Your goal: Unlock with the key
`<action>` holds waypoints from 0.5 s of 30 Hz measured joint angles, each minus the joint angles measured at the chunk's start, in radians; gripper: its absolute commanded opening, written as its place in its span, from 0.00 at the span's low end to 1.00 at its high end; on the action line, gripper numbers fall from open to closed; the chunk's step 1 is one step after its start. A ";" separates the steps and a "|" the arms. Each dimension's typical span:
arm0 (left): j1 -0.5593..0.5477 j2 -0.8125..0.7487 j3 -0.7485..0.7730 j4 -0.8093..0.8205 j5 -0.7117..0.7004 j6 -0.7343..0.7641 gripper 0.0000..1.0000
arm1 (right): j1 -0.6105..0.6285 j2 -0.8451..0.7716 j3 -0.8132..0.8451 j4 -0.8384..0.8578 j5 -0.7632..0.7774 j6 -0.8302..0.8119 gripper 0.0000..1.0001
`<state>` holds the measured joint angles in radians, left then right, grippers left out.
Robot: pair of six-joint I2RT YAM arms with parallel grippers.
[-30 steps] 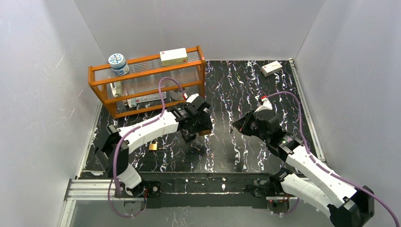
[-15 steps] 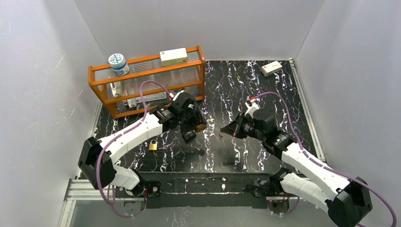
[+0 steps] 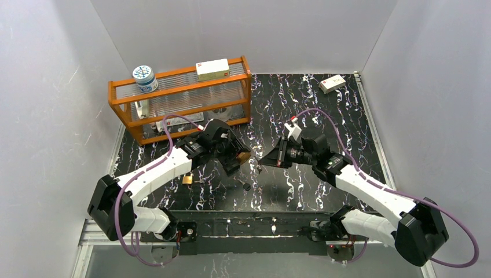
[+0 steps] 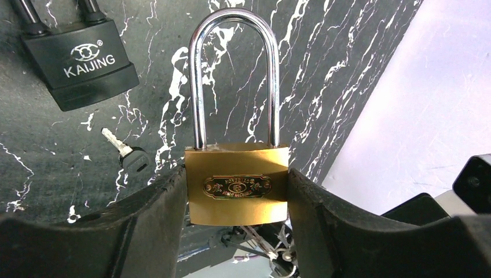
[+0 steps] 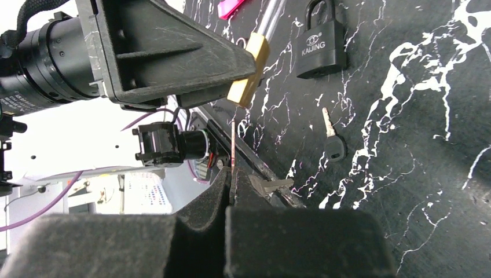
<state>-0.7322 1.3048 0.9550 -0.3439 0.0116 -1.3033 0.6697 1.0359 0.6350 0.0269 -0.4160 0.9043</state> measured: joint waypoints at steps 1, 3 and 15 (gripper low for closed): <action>0.000 0.000 -0.008 0.007 0.004 -0.006 0.30 | 0.005 0.012 0.006 0.000 -0.006 0.000 0.01; 0.000 0.000 -0.016 0.016 0.009 -0.017 0.30 | 0.017 0.031 0.017 -0.002 -0.011 -0.002 0.01; 0.004 0.000 -0.025 0.059 0.012 -0.043 0.28 | 0.064 0.114 0.059 -0.029 -0.013 -0.021 0.01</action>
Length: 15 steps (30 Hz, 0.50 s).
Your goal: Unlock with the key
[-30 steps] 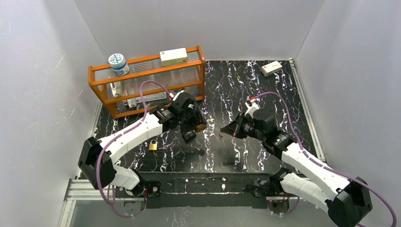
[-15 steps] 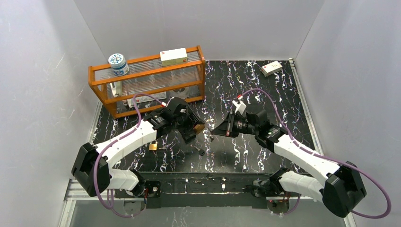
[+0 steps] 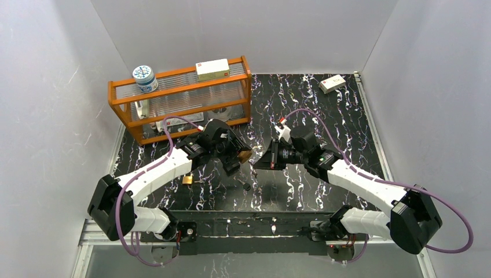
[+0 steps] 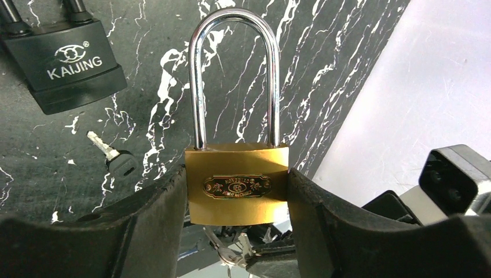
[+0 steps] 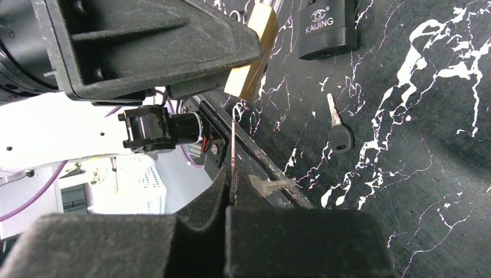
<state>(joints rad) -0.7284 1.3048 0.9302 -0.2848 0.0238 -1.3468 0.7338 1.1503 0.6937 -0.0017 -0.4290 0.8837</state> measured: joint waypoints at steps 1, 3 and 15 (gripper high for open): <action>0.000 0.000 -0.003 0.000 0.000 0.000 0.28 | 0.000 0.003 0.002 -0.001 0.000 0.000 0.01; 0.000 0.000 -0.008 -0.002 0.003 0.000 0.28 | 0.000 0.009 0.004 -0.001 0.001 0.001 0.01; 0.000 0.000 -0.008 0.001 0.013 0.001 0.27 | 0.000 0.031 0.006 0.004 0.016 0.005 0.01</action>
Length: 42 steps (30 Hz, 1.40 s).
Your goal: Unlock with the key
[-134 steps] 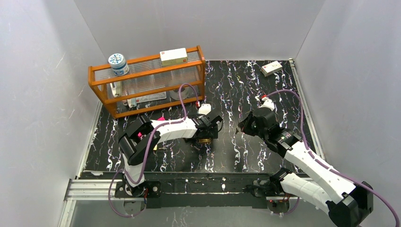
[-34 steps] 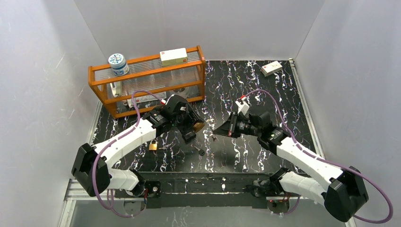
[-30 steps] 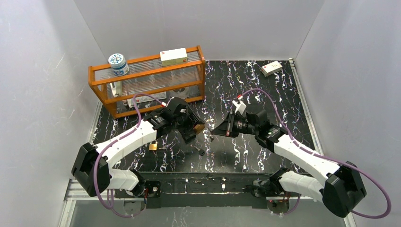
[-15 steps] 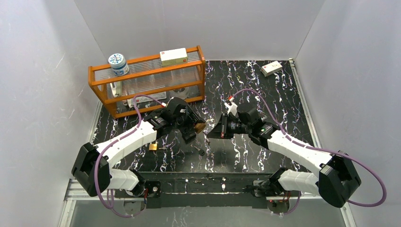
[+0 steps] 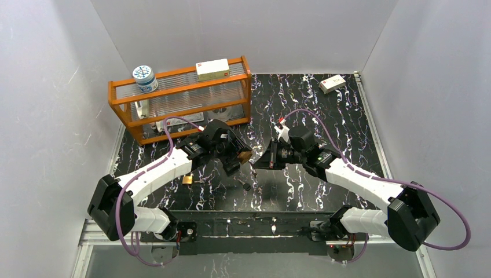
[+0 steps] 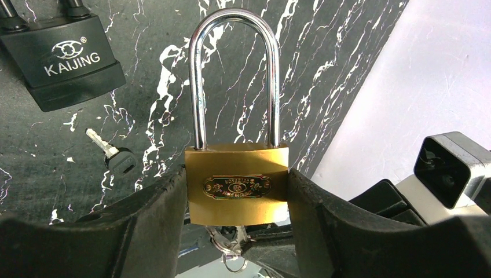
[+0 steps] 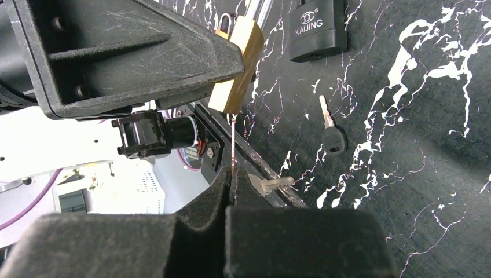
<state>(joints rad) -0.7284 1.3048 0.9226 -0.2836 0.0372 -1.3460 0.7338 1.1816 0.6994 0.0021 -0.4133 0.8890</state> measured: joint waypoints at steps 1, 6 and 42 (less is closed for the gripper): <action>0.000 0.000 0.000 0.000 0.000 0.000 0.27 | 0.000 0.002 0.000 0.000 0.000 0.001 0.01; 0.000 0.000 0.000 0.000 0.001 0.000 0.27 | 0.000 0.002 0.000 0.019 -0.001 0.005 0.01; 0.011 0.000 -0.026 0.052 -0.022 -0.017 0.25 | 0.008 0.056 0.052 0.014 0.082 0.011 0.01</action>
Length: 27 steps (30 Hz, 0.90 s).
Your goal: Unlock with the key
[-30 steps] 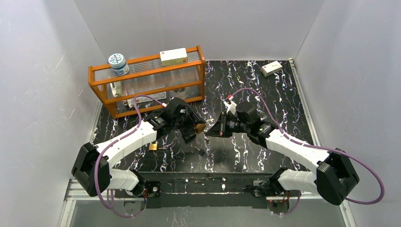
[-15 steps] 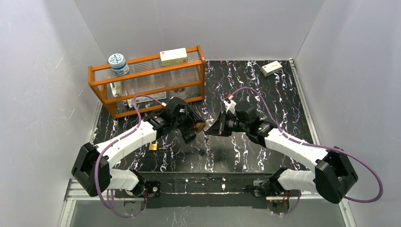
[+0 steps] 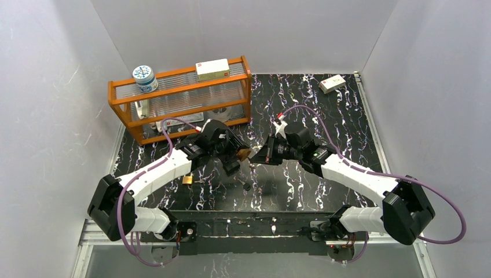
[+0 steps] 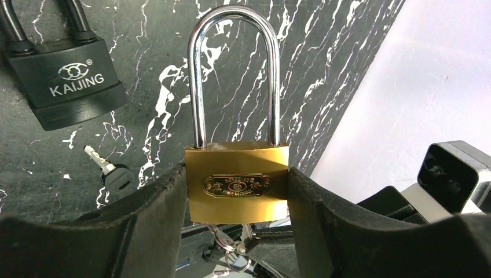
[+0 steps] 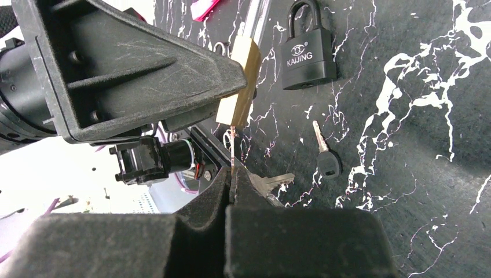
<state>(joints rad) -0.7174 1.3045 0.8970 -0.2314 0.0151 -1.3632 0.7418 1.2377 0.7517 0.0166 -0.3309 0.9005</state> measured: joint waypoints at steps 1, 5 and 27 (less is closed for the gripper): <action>0.001 -0.001 -0.005 0.004 -0.003 -0.007 0.25 | 0.000 0.004 0.002 -0.001 0.005 0.004 0.01; 0.002 -0.006 -0.041 0.031 -0.015 -0.051 0.25 | 0.001 0.027 0.014 -0.012 0.014 0.010 0.01; 0.011 -0.012 -0.105 0.071 -0.076 -0.237 0.19 | 0.041 0.147 0.090 -0.007 0.093 -0.061 0.01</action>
<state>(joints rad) -0.7063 1.2922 0.7918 -0.1608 -0.0605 -1.6005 0.7826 1.3849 0.8421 0.0097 -0.2379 0.8394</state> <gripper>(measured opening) 0.562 0.031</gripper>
